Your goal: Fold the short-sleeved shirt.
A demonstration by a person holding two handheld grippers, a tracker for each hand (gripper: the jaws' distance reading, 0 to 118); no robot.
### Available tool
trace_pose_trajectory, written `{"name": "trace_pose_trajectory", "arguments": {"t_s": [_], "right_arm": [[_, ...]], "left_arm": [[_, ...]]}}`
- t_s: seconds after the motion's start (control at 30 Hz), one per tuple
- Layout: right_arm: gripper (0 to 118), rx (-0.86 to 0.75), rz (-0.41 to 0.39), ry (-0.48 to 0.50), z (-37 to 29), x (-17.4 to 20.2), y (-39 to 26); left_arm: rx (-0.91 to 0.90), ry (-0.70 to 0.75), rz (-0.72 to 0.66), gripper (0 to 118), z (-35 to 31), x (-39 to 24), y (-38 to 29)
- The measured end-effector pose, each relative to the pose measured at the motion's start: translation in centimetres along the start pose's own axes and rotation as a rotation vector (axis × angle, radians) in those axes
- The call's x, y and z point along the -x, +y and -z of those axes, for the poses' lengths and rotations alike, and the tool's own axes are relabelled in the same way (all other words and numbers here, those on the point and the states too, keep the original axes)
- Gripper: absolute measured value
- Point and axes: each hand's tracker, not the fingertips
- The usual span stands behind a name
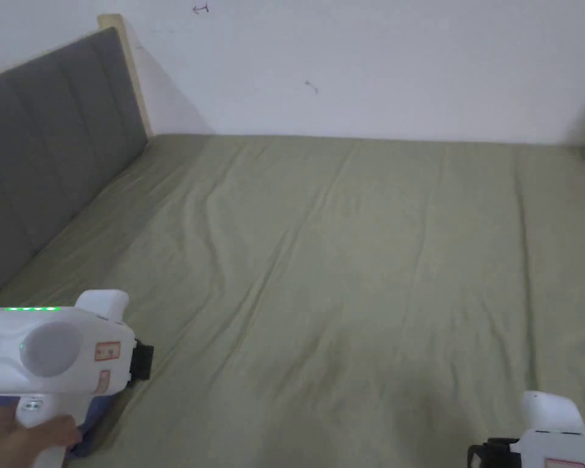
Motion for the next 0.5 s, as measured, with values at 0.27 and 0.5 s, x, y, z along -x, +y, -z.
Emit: {"name": "trace_pose_trajectory", "arguments": {"t_s": [0.27,0.5], "right_arm": [[0,-0.228,-0.045,-0.054,-5.7,-1.7,0.7],[0,-0.549,-0.129,-0.194,-12.1,0.7,2.4]], "left_arm": [[-0.210,0.065,0.204,0,-4.4,-11.8,-2.3],[-0.561,0.074,0.226,0,-11.1,-17.9,-3.0]]}}
